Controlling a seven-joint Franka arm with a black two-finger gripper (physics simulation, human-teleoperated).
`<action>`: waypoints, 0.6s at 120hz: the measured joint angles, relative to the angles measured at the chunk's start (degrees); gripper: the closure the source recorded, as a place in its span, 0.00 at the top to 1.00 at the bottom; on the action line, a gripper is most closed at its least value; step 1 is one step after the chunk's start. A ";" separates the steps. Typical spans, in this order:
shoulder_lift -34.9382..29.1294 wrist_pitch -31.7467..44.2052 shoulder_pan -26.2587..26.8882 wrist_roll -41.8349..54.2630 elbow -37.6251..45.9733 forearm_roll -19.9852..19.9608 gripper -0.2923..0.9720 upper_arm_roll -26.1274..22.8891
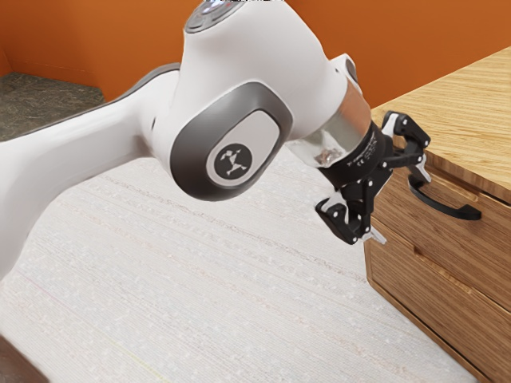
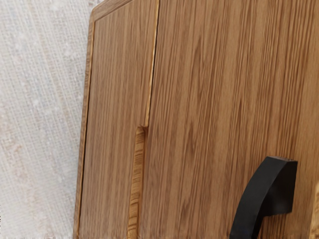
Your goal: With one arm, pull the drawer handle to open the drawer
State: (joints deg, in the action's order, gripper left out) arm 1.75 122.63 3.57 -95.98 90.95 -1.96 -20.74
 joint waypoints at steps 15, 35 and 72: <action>-0.04 0.48 1.20 0.82 0.75 -0.15 0.77 0.00; 0.43 1.83 2.87 1.65 1.76 -0.67 0.77 0.00; 1.38 3.32 2.63 2.68 1.77 -1.55 0.77 -0.10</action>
State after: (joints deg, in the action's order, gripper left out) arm 3.14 125.95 6.21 -93.31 92.72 -3.50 -20.84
